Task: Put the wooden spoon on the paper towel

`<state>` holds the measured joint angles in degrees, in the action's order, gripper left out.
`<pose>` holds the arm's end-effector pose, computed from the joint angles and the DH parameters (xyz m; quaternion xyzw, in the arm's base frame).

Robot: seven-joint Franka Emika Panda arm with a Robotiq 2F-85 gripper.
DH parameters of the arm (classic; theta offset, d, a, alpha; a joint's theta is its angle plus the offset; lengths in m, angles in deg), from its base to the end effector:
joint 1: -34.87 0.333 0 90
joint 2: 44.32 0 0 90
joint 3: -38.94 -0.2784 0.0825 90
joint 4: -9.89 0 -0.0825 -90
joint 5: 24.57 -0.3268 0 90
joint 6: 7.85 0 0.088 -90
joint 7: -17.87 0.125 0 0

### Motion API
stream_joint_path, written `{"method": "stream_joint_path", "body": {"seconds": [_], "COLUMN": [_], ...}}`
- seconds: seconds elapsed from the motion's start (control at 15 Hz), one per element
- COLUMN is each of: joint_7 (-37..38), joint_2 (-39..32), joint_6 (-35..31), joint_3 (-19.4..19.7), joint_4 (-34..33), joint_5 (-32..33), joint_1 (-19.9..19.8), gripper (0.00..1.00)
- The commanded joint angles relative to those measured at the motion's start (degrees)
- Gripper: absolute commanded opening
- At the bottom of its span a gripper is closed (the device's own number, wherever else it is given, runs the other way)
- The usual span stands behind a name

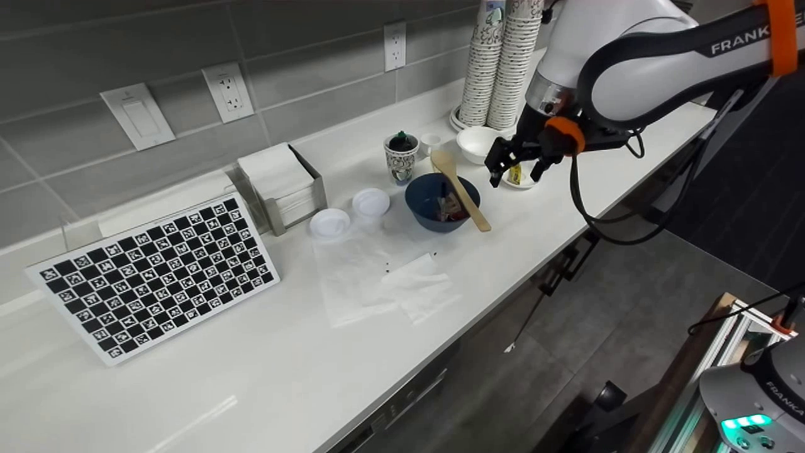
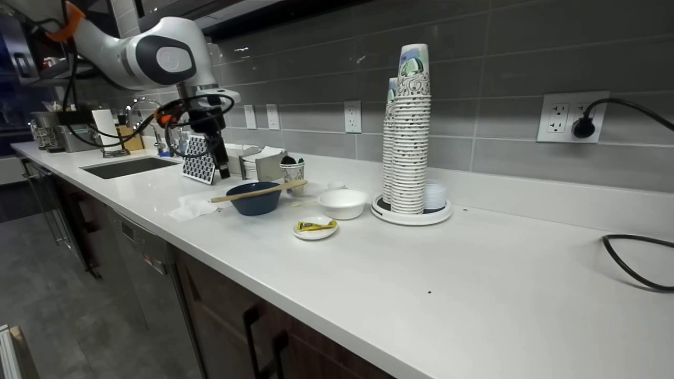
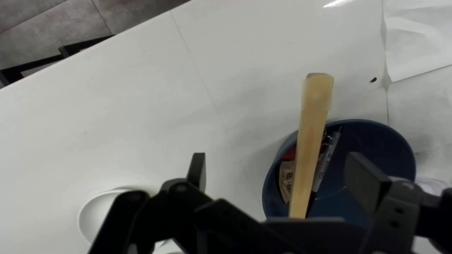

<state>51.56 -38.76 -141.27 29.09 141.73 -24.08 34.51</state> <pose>0.4639 0.0776 0.3774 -0.9765 0.2064 -0.0615 0.0119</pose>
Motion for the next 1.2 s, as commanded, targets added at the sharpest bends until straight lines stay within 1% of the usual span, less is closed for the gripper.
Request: {"method": "stream_joint_path", "body": {"seconds": [0.0, 0.13, 0.2, 0.33, 0.53, 0.67, 0.8, 1.13], "joint_7": [1.2, 2.0, 4.5, 5.9, 9.0, 10.9, 11.6, 10.0], "joint_2": [-2.2, -4.7, -6.2, -9.2, -12.5, -14.8, -16.8, -21.3], "joint_6": [-2.7, -4.0, -4.4, -6.9, -9.6, -10.2, -11.1, -16.5], "joint_3": [1.6, 2.0, 2.0, 2.3, 3.2, 4.1, 5.1, 7.5], "joint_4": [-0.6, -1.7, -2.5, -3.8, -6.5, -8.7, -10.1, -12.5], "joint_5": [0.1, 0.7, 2.6, 3.2, 5.0, 6.7, 6.8, 6.5], "joint_1": [1.1, 1.1, 1.1, 1.8, 3.5, 4.8, 6.0, 8.1], "gripper": [1.00, 1.00, 1.00, 1.00, 1.00, 1.00, 1.00, 1.00]}}
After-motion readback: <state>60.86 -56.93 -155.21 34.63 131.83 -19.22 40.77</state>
